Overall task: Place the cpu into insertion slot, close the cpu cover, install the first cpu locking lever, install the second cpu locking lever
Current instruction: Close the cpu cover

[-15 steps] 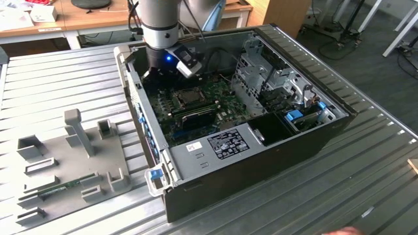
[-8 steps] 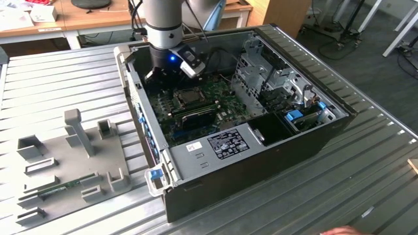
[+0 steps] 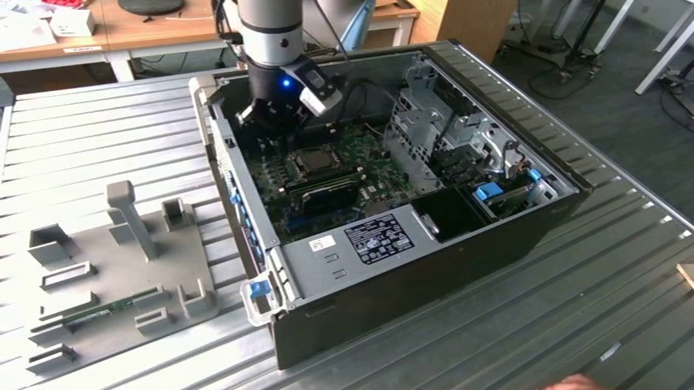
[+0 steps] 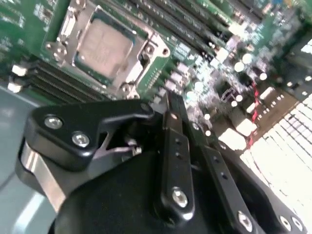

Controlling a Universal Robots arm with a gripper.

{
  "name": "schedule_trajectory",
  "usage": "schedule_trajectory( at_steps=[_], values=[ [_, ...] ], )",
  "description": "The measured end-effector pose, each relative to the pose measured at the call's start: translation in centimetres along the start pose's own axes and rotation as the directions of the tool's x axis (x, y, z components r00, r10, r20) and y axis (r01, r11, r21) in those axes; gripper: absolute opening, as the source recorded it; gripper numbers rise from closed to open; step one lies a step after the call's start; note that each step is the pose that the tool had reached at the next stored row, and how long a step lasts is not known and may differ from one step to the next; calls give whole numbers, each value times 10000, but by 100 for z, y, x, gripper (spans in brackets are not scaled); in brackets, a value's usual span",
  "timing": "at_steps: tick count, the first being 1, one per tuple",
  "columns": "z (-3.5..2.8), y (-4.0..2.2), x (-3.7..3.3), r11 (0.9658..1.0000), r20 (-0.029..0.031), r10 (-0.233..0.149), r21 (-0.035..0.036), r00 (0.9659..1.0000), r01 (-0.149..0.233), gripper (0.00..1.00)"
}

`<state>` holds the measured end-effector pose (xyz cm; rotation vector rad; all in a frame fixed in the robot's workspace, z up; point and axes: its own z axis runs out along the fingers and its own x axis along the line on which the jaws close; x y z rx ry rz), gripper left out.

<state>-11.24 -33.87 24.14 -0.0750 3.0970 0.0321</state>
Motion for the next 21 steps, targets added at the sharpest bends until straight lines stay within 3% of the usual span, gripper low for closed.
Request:
schedule_trajectory(
  at_steps=[3, 8, 9, 12, 15, 21],
  values=[
    [-5, -3, -22, 10000, 3, 0, -26, 10000, 0, 10],
    [2, -32, -234, 10000, -30, 1, -24, 10000, -1, 10],
    [-19, -33, -249, 10000, -39, 3, -25, 10000, -3, 10],
    [-112, -30, -265, 10000, -17, 3, -37, 10000, -3, 10],
    [-233, -32, -280, 10000, -31, 3, -33, 10000, -3, 10],
    [-239, -35, -290, 10000, -38, 5, -35, 10000, -5, 10]
  ],
)
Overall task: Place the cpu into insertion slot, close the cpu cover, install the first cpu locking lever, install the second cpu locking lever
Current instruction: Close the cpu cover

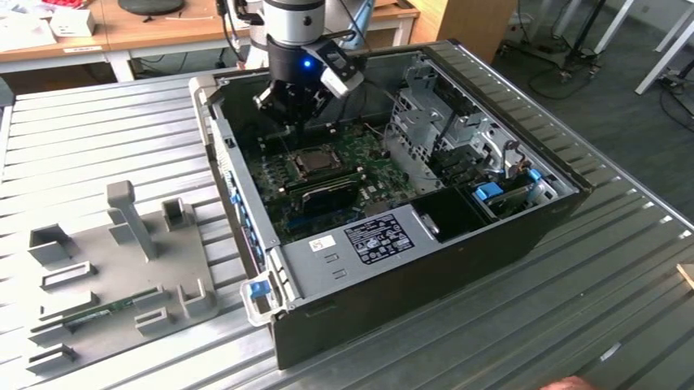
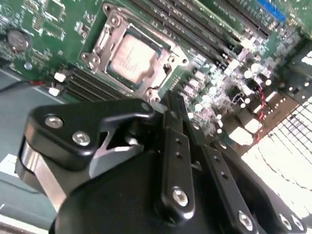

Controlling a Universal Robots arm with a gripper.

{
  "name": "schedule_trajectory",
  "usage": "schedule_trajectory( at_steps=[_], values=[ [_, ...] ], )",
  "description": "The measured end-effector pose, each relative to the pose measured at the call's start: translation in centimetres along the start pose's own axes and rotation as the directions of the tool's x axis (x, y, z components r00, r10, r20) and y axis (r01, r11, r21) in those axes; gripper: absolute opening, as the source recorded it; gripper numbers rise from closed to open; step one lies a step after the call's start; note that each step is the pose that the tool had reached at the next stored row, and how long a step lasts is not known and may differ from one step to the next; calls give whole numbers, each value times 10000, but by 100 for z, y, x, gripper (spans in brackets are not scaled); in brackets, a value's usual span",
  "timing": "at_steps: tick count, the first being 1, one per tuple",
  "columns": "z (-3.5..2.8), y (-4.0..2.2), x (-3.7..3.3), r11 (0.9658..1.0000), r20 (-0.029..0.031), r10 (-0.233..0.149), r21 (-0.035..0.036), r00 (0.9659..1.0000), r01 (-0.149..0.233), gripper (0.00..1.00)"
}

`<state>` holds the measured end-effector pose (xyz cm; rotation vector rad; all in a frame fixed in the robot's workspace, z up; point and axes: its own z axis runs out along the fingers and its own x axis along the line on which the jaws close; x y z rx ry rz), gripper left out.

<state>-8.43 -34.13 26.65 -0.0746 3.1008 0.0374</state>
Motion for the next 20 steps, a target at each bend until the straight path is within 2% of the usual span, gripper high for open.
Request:
schedule_trajectory(
  at_steps=[1, 3, 5, 6, 10, 11, 17, 20],
  values=[
    [0, 1, -29, 10000, -9, 0, 3, 10000, 0, 10],
    [1, -2, -30, 10000, 27, 0, 5, 10000, 0, 10],
    [1, -12, -45, 10000, 27, 2, 5, 10000, -2, 10],
    [4, -13, -83, 10000, 20, 1, 2, 10000, -1, 10],
    [6, -38, -114, 10000, 15, 3, 0, 10000, -3, 10],
    [5, -38, -127, 10000, -5, 3, 6, 10000, -3, 10],
    [5, -39, -127, 10000, -8, 2, 10, 10000, -2, 10],
    [5, -39, -127, 10000, -9, 2, 38, 10000, -2, 10]
  ],
)
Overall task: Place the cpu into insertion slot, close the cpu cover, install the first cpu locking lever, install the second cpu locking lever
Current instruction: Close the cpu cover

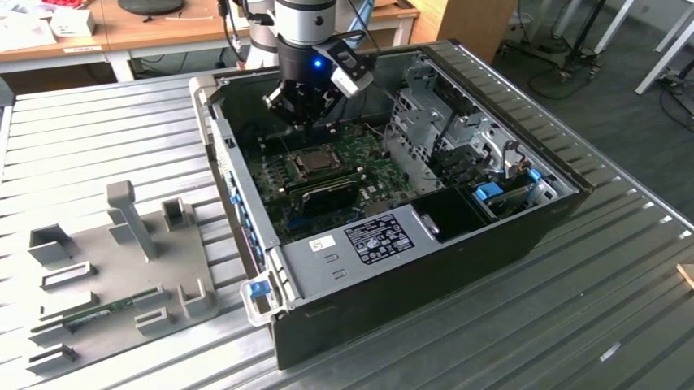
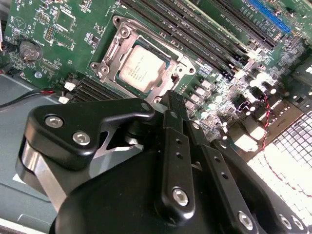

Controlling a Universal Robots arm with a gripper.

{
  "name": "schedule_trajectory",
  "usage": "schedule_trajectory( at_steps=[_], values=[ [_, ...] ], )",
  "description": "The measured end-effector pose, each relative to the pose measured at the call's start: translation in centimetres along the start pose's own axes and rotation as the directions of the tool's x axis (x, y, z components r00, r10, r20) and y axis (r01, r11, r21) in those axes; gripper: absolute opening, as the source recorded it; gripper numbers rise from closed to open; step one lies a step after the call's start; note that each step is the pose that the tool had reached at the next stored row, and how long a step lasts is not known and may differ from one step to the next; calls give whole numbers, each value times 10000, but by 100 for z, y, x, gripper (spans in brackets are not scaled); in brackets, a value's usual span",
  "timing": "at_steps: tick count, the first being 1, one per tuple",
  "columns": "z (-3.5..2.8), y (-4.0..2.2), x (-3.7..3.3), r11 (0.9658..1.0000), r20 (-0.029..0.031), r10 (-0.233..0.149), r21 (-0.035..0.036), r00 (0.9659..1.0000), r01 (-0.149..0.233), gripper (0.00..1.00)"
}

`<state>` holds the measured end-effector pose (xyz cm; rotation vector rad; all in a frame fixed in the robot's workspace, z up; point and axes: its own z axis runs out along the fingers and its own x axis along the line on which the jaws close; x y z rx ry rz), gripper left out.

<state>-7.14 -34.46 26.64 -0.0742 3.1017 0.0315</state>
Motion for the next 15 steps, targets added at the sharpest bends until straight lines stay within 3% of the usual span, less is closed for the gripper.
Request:
schedule_trajectory(
  at_steps=[5, 15],
  values=[
    [0, 0, 0, 10000, -2, -2, 34, 10000, 2, 10],
    [-4, 0, 0, 10000, -1, -9, 34, 10000, 9, 10]
  ],
)
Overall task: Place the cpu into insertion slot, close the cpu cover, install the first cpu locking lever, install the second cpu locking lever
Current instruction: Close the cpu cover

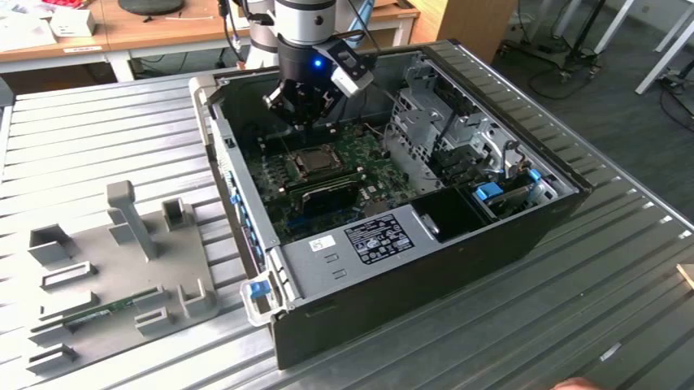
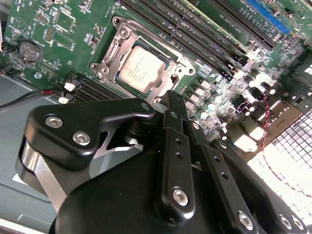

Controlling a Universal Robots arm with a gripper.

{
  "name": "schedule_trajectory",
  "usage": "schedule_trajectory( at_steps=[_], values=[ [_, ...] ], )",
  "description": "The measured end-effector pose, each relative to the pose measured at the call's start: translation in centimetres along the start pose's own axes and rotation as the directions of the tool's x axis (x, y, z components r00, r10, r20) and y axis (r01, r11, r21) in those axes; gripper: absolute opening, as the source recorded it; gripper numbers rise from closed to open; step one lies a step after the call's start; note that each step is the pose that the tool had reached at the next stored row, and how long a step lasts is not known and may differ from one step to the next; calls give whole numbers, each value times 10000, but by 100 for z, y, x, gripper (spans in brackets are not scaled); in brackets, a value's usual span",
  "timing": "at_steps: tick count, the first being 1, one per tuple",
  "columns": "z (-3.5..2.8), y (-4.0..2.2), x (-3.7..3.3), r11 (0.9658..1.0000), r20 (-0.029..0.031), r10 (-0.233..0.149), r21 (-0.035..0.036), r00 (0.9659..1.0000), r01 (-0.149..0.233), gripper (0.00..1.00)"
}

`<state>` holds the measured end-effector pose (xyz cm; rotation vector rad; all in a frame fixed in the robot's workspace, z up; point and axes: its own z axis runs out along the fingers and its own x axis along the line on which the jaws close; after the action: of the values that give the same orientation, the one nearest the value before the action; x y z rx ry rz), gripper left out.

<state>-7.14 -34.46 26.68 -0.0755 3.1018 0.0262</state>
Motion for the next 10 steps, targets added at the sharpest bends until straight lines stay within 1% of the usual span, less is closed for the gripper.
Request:
schedule_trajectory(
  at_steps=[4, 8, 9, 10],
  values=[
    [0, 0, 0, 9999, -3, -124, -4, 9999, 124, 10],
    [0, 0, 0, 9999, -3, -131, -4, 9999, 131, 10],
    [1, 0, 0, 9999, -2, -120, -5, 9999, 120, 10],
    [6, 0, 0, 10000, 0, -4, -2, 10000, 4, 10]
  ],
)
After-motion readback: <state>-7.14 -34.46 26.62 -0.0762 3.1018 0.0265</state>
